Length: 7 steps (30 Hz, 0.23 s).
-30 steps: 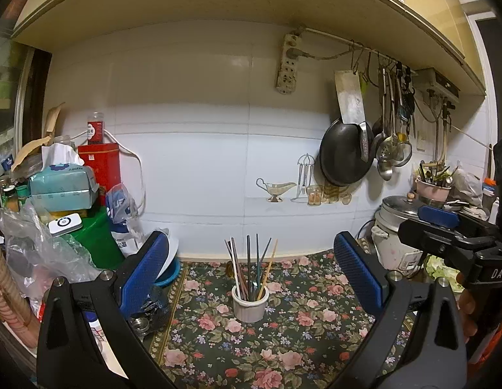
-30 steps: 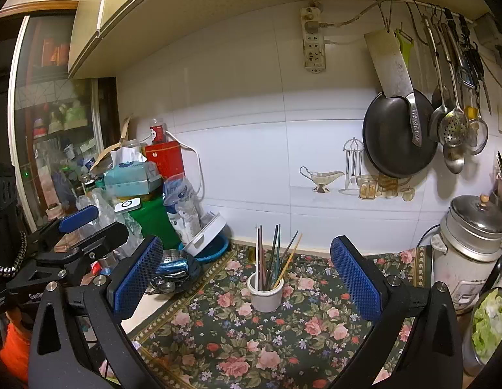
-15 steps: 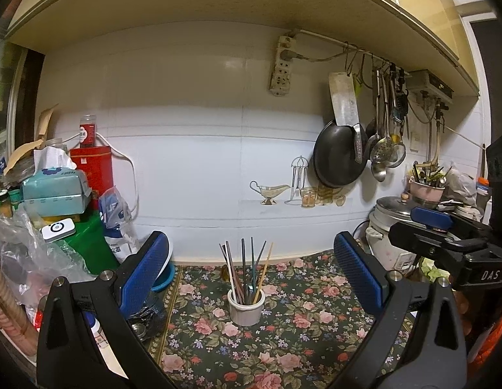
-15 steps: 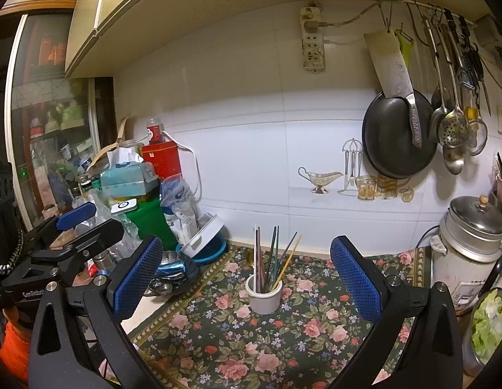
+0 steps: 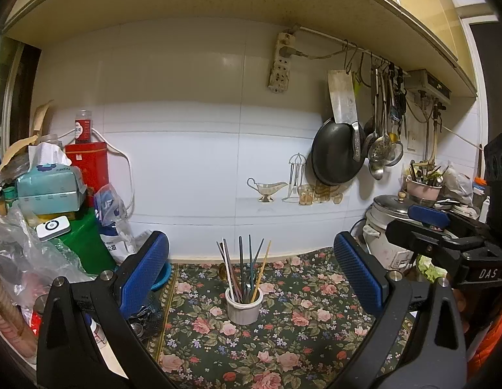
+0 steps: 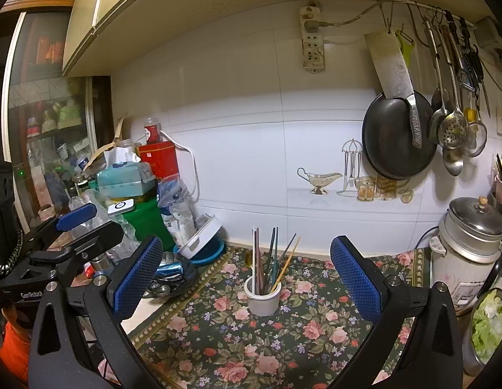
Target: Organize utensils
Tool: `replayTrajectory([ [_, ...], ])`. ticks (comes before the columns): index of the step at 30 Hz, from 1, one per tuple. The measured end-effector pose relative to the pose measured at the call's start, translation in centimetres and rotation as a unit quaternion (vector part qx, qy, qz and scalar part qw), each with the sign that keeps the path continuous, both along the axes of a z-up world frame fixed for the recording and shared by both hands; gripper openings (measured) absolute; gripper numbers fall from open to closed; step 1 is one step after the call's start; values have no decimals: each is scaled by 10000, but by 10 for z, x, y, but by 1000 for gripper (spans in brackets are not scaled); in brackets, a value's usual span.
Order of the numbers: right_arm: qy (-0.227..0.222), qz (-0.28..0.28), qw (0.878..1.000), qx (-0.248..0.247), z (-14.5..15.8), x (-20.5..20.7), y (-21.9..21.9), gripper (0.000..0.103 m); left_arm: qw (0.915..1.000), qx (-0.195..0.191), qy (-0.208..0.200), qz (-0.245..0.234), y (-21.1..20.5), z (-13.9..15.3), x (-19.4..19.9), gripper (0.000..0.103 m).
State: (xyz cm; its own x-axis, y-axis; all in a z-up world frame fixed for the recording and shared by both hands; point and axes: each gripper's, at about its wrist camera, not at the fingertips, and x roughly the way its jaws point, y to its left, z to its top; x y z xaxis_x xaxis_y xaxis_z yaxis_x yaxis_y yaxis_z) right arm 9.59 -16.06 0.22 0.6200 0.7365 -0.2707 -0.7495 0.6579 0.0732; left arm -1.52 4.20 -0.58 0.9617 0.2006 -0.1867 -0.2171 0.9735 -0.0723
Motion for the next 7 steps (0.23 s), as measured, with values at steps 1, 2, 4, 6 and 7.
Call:
replayTrajectory([
  [1,0,-4,10000,-4,0,0,0,103,10000,-4,7,8,0,-1,1,102],
  [2,3,-15,10000,-14,0,1,1,103,10000,-14,18,4,1,-1,2,102],
  [4,13,-21,10000,-42,-1,3,3,103,10000,-44,43,-29,3,-2,4,102],
  [6,25,-31,10000,-69,-2,5,5,103,10000,-67,66,-33,6,-3,7,102],
  [7,35,-32,10000,-79,-3,7,6,103,9999,-66,74,-27,6,-4,8,102],
])
